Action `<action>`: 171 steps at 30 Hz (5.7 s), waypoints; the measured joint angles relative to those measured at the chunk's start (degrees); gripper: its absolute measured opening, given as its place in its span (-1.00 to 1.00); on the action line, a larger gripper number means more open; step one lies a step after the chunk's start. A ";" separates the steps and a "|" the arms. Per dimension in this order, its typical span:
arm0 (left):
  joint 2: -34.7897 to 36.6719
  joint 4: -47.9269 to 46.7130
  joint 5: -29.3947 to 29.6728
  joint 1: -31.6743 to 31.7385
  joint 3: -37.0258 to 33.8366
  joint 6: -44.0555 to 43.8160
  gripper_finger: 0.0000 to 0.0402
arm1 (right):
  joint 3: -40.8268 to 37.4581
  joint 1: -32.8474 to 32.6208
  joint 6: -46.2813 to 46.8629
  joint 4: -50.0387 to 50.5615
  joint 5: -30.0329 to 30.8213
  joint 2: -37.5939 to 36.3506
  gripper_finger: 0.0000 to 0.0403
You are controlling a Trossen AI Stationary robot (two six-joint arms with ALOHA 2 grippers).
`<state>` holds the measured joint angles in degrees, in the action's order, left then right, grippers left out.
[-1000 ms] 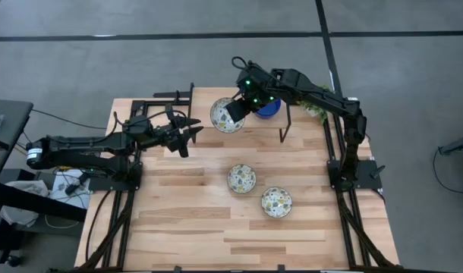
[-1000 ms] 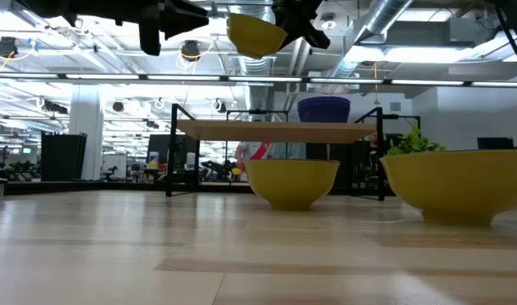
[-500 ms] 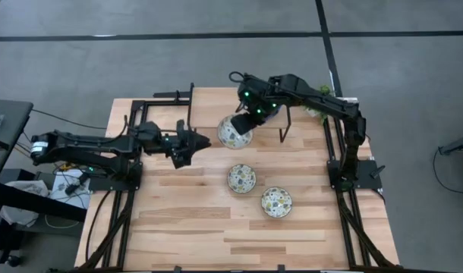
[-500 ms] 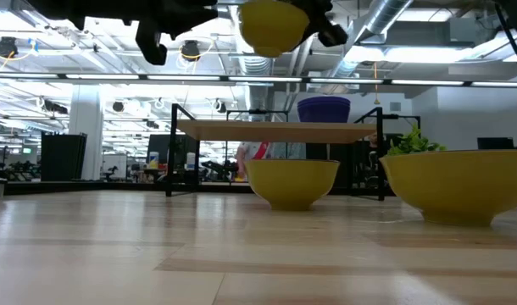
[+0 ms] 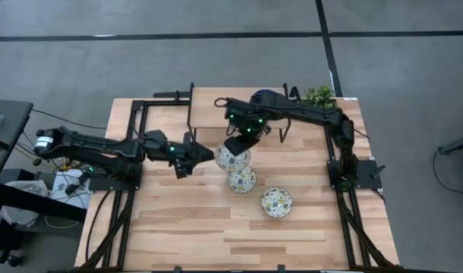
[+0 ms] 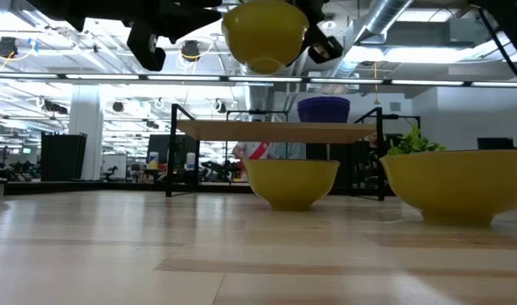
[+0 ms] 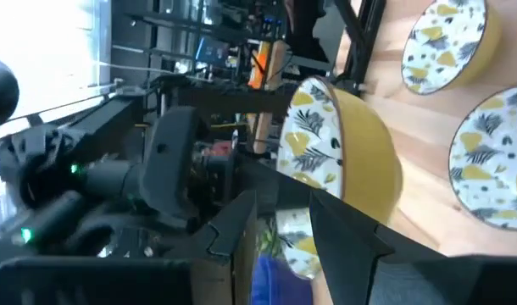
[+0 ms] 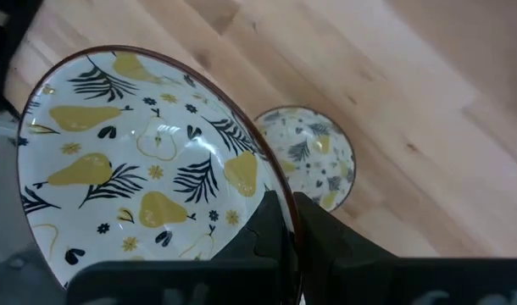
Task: Pick & Place Mini bowls
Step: Put the top white patterned bowl on the shelf
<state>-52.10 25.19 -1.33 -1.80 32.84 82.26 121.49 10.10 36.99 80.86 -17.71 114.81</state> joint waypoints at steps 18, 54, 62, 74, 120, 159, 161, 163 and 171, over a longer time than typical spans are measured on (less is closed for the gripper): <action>-2.12 -2.28 6.64 -7.27 0.04 -6.24 -0.44 | 0.11 -1.52 -1.46 -0.08 -4.22 2.96 -0.99; -5.81 -3.75 7.90 -10.83 -0.02 -12.93 -0.44 | 0.23 -4.06 0.51 -1.57 -6.79 4.82 -0.99; -6.80 -4.16 7.41 -10.81 -0.07 -15.75 -0.44 | 0.13 -4.96 1.88 -1.57 -5.06 5.19 -0.99; -9.43 -3.62 -0.03 -7.55 -0.02 -20.95 -0.45 | 0.09 -6.94 4.34 -1.53 -0.63 5.19 -0.99; -14.33 -4.84 -6.94 -5.58 0.11 -24.18 -0.96 | 1.73 -5.84 7.17 -5.24 -3.57 8.01 -0.61; -12.63 -8.03 -4.63 -5.47 0.28 -25.65 -0.96 | 4.11 -2.87 6.08 0.13 -6.32 5.46 -0.35; -12.63 -8.46 -4.05 -5.47 0.28 -26.12 -0.96 | 4.13 -2.85 6.08 -0.13 -6.32 4.97 -0.35; -12.39 -8.91 -3.50 -5.49 0.24 -26.16 -0.96 | 4.09 -2.87 6.10 0.57 -6.06 4.36 -0.35; -10.28 -10.93 2.92 -5.43 0.20 -26.03 -0.96 | 4.07 -3.36 5.06 4.20 -2.87 1.22 -0.35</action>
<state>-62.38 14.26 1.59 -7.22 33.04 56.23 125.56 6.74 42.05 85.05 -20.58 116.03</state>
